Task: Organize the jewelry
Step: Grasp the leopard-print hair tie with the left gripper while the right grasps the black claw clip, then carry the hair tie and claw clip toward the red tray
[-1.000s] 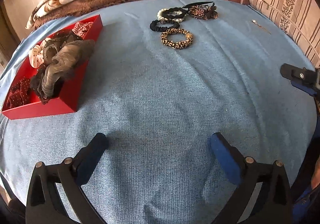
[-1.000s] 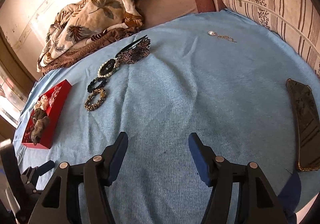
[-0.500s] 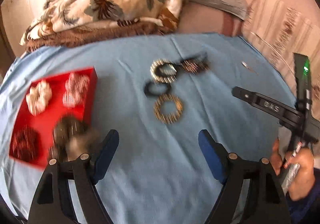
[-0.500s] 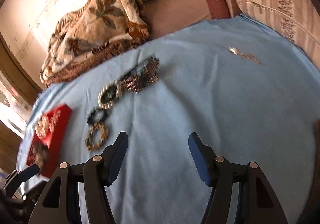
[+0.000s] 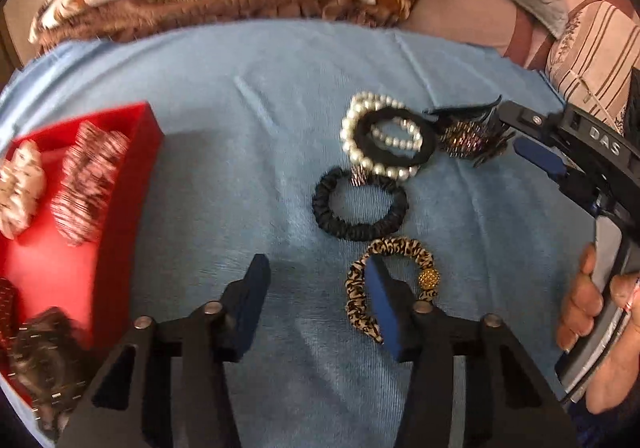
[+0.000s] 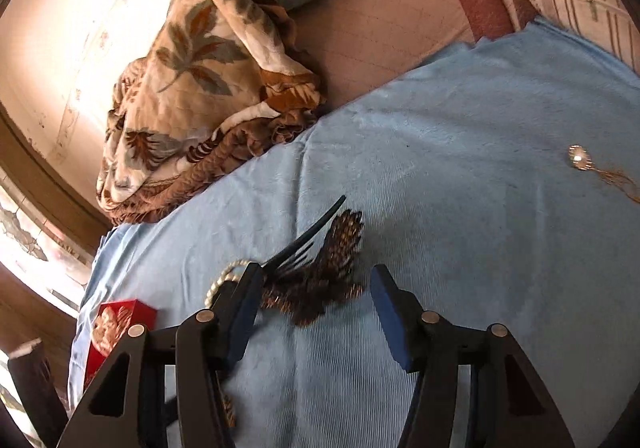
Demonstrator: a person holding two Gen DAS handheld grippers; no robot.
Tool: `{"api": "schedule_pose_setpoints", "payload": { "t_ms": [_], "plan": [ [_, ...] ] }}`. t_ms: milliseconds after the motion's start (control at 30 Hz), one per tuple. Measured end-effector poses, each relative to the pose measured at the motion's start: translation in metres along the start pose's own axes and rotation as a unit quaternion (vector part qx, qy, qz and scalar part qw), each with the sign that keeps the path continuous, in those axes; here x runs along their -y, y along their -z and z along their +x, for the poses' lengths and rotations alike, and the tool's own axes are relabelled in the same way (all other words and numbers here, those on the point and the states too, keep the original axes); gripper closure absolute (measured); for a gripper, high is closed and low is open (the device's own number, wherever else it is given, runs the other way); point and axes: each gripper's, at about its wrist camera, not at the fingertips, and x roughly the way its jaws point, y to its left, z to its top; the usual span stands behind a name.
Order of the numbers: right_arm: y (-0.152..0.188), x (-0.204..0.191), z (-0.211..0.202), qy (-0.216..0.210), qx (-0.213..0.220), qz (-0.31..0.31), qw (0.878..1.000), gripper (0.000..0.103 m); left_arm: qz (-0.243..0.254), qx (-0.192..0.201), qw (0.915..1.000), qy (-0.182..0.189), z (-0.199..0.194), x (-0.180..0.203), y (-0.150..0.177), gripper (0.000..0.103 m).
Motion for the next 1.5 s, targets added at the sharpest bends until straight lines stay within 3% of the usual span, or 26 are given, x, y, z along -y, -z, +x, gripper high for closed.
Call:
{"api": "schedule_pose_setpoints", "payload": {
  "t_ms": [33,100,167,200,233,267,333,367,467,700,967,1133,1333,1367,1400,1467,1500],
  "plan": [
    [0.000,0.000,0.006,0.005,-0.006,-0.003,1.000,0.047,0.003,0.008,1.0000,-0.001,0.000,0.002,0.000,0.055],
    [0.002,0.001,0.014,0.008,-0.018,-0.008,1.000,0.069,0.010,0.011,0.9999,0.003,0.000,0.008,0.001,0.055],
    [0.004,0.003,0.016,0.009,-0.020,-0.005,1.000,0.071,0.016,0.014,0.9998,0.003,0.000,0.015,0.003,0.056],
    [0.004,0.004,0.014,0.008,-0.021,-0.001,1.000,0.073,0.020,0.015,0.9997,0.006,-0.001,0.018,0.003,0.062],
    [0.003,0.004,0.013,0.007,-0.022,0.001,1.000,0.075,0.025,0.015,0.9996,0.004,-0.001,0.022,0.005,0.084],
    [0.003,0.005,0.011,0.005,-0.020,0.003,1.000,0.077,0.029,0.013,0.9995,-0.001,-0.002,0.025,0.006,0.097],
    [0.005,0.004,0.004,-0.002,-0.019,0.007,1.000,0.087,0.022,0.011,0.9997,0.008,-0.005,0.025,0.007,0.098],
    [0.006,0.003,0.001,-0.007,-0.020,0.009,1.000,0.096,0.018,0.012,0.9997,0.009,-0.008,0.024,0.008,0.098],
    [0.015,-0.002,-0.015,-0.013,-0.017,0.010,1.000,0.098,0.012,0.025,0.9995,0.011,-0.024,0.023,0.012,0.098],
    [0.039,-0.007,-0.055,-0.022,-0.001,0.028,0.999,0.098,0.005,0.041,0.9979,0.050,-0.070,0.022,0.028,0.098],
    [0.097,-0.012,-0.123,-0.058,0.001,0.039,0.998,0.098,0.006,0.043,0.9954,0.086,-0.112,0.017,0.067,0.098],
    [0.133,0.001,-0.143,-0.038,-0.021,0.039,0.998,0.098,0.015,0.023,0.9948,0.098,-0.119,0.014,0.098,0.098],
    [0.146,0.004,-0.150,-0.003,-0.018,0.037,0.999,0.095,0.023,0.002,0.9947,0.100,-0.116,0.011,0.128,0.098],
    [0.146,0.003,-0.149,0.005,-0.016,0.034,0.999,0.085,0.028,0.002,0.9951,0.095,-0.115,0.010,0.131,0.098],
    [0.146,0.004,-0.148,0.016,-0.014,0.033,0.999,0.068,0.031,0.001,0.9955,0.089,-0.114,0.009,0.133,0.097],
    [0.147,0.007,-0.148,0.026,-0.007,0.039,0.999,0.051,0.036,-0.001,0.9967,0.073,-0.109,0.006,0.137,0.097],
    [0.148,0.008,-0.147,0.028,-0.007,0.041,0.999,0.050,0.037,-0.003,0.9971,0.067,-0.106,0.004,0.137,0.097]
  ]
}}
